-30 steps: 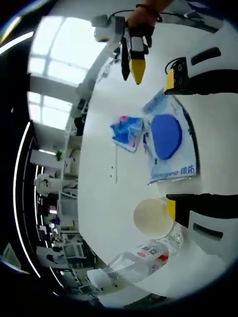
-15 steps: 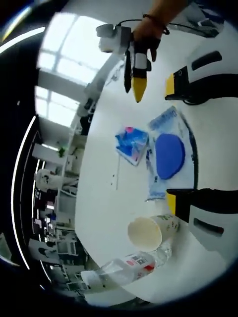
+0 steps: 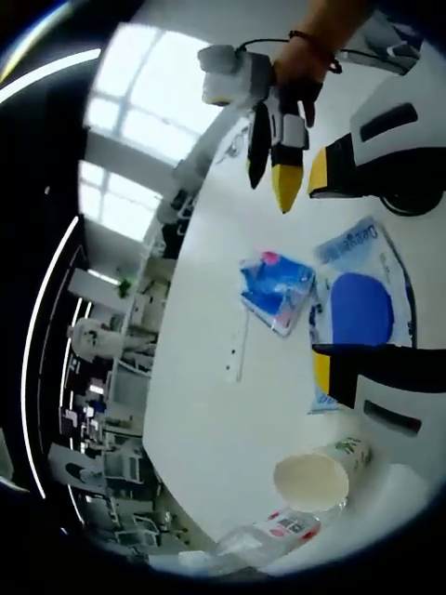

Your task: Arrange the tabletop items into an orderly group along one side of the table until the central work area is clear of visible clutter.

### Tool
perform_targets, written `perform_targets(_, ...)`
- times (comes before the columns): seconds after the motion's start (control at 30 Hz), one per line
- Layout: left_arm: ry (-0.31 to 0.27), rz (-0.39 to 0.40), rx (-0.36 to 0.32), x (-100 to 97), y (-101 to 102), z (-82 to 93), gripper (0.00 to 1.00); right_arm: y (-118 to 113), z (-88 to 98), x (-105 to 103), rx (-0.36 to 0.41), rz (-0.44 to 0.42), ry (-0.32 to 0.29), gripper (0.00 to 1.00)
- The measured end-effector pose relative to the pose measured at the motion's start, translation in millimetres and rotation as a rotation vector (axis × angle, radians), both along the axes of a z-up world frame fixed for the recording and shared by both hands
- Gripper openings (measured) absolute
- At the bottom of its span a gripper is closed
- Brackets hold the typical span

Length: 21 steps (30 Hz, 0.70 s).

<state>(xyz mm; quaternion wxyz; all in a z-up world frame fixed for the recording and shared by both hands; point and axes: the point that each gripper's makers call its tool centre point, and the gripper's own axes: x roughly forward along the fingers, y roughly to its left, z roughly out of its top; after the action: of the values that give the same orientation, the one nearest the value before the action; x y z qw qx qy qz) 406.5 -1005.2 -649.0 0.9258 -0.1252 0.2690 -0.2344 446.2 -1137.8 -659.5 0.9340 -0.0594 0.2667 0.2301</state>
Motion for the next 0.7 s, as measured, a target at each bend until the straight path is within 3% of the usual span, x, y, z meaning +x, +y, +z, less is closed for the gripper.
perform_targets(0.17, 0.026, 0.018, -0.004, 14.5, -10, -5.8, 0.57, -4, -2.1, 10, -0.035, 0.018, 0.005, 0.68)
perform_targets(0.33, 0.047, 0.014, 0.051, 27.3, -19, -18.1, 0.56, -9, -4.4, 23, -0.068, 0.040, 0.004, 0.65)
perform_targets(0.5, 0.104, 0.028, 0.044, 40.0, -25, -38.3, 0.53, -20, -17.5, 42, -0.091, 0.041, 0.020, 0.61)
perform_targets(0.7, 0.127, 0.037, 0.042, 52.0, -31, -53.9, 0.50, -20, -33.3, 59, -0.099, 0.081, 0.026, 0.52)
